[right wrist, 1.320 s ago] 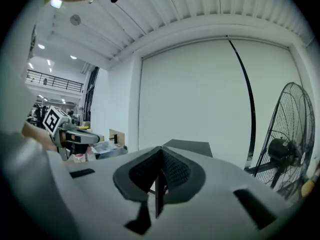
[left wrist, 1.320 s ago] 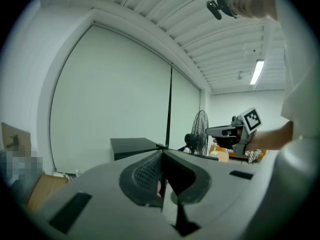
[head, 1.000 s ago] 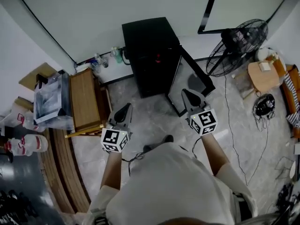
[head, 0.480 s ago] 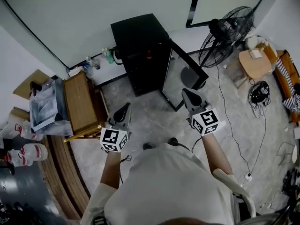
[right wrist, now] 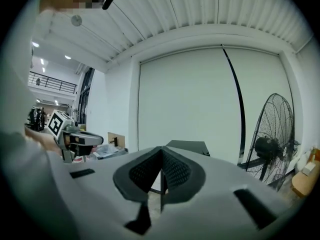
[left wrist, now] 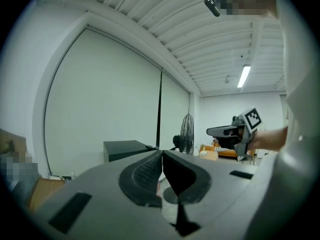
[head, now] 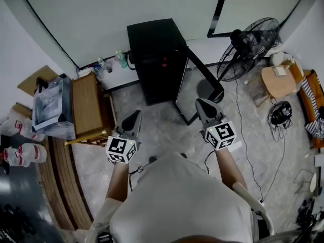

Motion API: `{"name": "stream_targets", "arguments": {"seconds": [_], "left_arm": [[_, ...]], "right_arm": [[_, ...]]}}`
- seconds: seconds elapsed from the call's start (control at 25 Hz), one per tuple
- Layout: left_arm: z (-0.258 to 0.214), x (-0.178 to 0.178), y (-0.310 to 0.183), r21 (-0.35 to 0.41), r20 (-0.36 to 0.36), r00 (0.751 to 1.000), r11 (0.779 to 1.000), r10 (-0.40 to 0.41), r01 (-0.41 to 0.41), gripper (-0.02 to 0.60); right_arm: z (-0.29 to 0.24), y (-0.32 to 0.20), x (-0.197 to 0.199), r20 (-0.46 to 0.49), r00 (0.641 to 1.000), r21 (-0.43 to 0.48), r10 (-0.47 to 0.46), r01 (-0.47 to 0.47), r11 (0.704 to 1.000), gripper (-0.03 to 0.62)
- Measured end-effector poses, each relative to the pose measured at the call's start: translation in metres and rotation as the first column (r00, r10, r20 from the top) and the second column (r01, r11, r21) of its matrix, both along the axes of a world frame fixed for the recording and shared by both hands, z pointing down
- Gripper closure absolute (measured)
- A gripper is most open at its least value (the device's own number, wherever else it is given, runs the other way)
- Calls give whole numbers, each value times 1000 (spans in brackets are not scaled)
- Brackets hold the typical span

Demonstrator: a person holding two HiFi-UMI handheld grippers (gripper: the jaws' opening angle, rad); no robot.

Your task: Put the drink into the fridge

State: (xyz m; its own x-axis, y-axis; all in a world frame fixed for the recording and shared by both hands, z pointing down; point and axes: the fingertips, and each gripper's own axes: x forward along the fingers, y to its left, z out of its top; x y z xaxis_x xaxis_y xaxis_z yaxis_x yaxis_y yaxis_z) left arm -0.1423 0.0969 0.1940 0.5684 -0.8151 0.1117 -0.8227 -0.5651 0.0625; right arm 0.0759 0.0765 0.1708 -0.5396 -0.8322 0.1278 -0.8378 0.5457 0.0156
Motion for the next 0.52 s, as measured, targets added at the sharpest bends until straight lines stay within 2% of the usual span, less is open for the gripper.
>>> {"name": "stream_targets", "arguments": {"seconds": [0.52], "left_arm": [[4,17,0,-15,-24,1000,1000,-19,19,572]], "right_arm": [[-4,-1,16,5,1000,5,-6,6,1000,594]]}}
